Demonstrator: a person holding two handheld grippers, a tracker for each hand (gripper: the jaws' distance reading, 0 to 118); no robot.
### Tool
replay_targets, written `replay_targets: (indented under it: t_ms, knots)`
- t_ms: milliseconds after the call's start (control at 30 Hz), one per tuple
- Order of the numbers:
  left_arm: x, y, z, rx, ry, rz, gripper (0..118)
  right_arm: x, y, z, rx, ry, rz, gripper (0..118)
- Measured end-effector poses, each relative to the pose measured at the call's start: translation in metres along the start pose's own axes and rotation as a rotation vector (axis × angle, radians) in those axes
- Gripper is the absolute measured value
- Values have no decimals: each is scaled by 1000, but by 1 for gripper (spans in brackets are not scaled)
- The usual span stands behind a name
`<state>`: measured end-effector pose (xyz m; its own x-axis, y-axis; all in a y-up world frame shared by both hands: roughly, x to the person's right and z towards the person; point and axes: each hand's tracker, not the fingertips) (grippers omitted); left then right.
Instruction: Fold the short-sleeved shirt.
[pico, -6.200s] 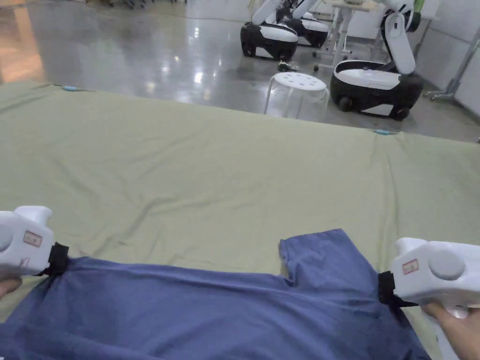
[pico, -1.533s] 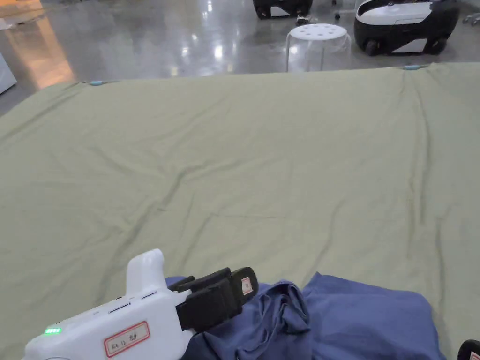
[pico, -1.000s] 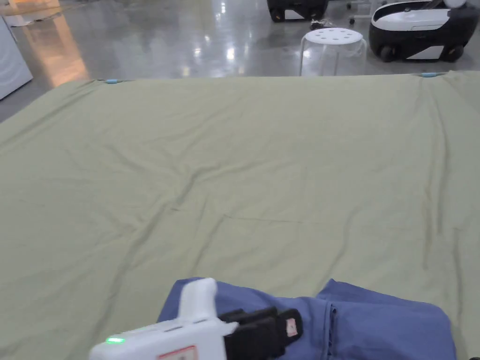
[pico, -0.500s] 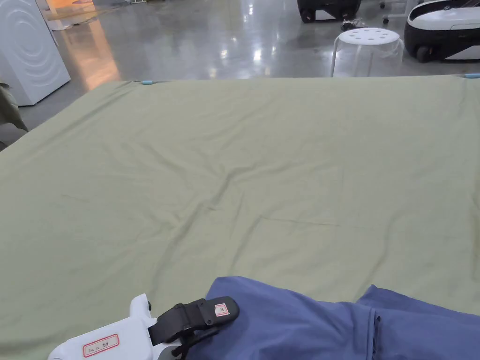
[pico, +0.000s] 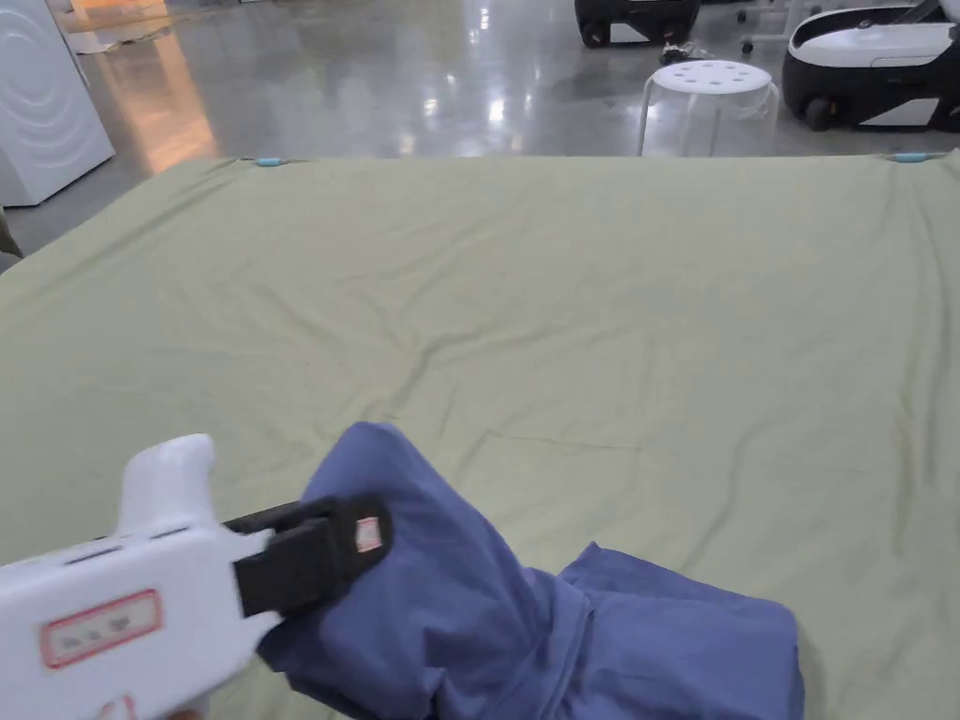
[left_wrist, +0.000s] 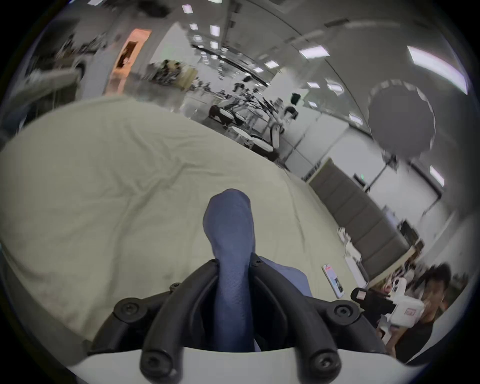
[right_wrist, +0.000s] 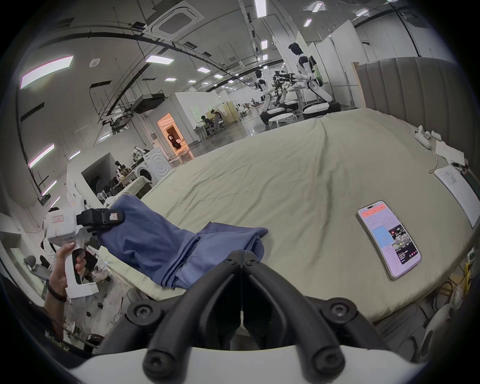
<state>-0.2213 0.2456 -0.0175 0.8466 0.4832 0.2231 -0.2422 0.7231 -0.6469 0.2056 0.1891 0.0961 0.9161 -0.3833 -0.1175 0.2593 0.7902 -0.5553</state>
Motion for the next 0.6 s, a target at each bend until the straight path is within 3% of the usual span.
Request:
replay_targets:
  t_ms: [133, 200, 267, 300, 367, 400, 467, 533, 567, 600]
  knots:
    - [66, -37, -73, -105, -95, -151, 11, 2, -4, 11, 26, -5, -39, 0]
    - [80, -60, -108, -141, -149, -121, 19, 2, -6, 18, 32, -11, -45, 0]
    - [92, -71, -135, -223, -250, -97, 19, 3, -8, 23, 33, -38, -33, 0]
    - [96, -74, -140, -249, -277, -92, 26, 5, -9, 25, 31, -52, -26, 0]
    - [95, -73, -137, -223, -342, -60, 57, 9, -12, 29, 27, -67, -18, 0]
    - [93, -67, -130, -207, -364, -54, 60, 13, -15, 29, 26, -75, -18, 0]
    - [79, -53, -114, -151, -394, -14, 59, 22, -18, 29, 23, -89, -30, 0]
    - [68, -47, -109, -135, -295, 46, 54, 30, -20, 28, 19, -92, -52, 0]
    - [63, -48, -112, -146, -276, 76, 46, 32, -21, 27, 16, -94, -56, 0]
    - [61, -52, -119, -156, -302, 67, 31, 33, -22, 26, 14, -98, -57, 0]
